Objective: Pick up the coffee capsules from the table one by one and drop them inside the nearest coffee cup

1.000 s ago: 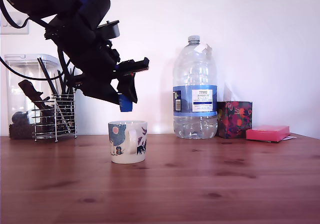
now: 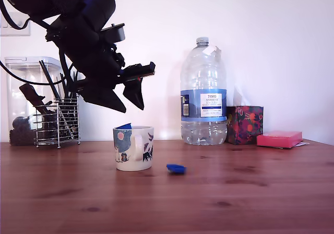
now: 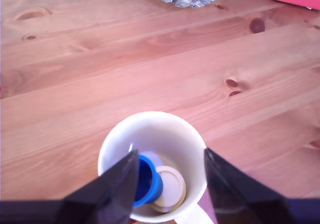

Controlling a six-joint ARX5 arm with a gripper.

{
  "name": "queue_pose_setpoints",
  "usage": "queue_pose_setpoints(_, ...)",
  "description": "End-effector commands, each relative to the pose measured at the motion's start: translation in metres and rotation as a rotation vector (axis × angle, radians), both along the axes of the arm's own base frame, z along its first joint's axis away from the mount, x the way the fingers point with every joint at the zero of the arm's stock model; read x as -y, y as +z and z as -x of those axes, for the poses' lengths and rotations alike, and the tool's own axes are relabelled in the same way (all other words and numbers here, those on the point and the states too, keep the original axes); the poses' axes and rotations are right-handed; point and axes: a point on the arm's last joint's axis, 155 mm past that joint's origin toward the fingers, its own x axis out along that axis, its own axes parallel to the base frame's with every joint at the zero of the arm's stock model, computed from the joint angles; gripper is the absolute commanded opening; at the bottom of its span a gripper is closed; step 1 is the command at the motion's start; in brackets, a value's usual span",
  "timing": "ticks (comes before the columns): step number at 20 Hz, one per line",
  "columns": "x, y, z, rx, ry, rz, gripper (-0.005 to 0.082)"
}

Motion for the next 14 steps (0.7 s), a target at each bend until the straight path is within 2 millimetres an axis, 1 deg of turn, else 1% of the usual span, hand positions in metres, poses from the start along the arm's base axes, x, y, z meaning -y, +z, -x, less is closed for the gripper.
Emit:
queue_pose_setpoints(1, 0.0, 0.019, 0.003, 0.039, -0.016, 0.003, 0.0108)
queue_pose_setpoints(2, -0.001, 0.023, 0.005, 0.044, -0.021, -0.002, 0.0028)
queue_pose_setpoints(3, -0.002, 0.026, 0.007, 0.047, -0.026, -0.009, -0.0028)
queue_pose_setpoints(5, -0.006, 0.032, 0.012, 0.049, -0.034, -0.024, -0.0022)
queue_pose_setpoints(7, -0.007, 0.043, 0.014, 0.075, -0.046, -0.031, -0.0022)
queue_pose_setpoints(9, -0.006, 0.048, 0.015, 0.083, -0.052, -0.023, -0.0022)
queue_pose_setpoints(14, -0.005, 0.043, 0.022, 0.052, -0.071, -0.029, -0.0022)
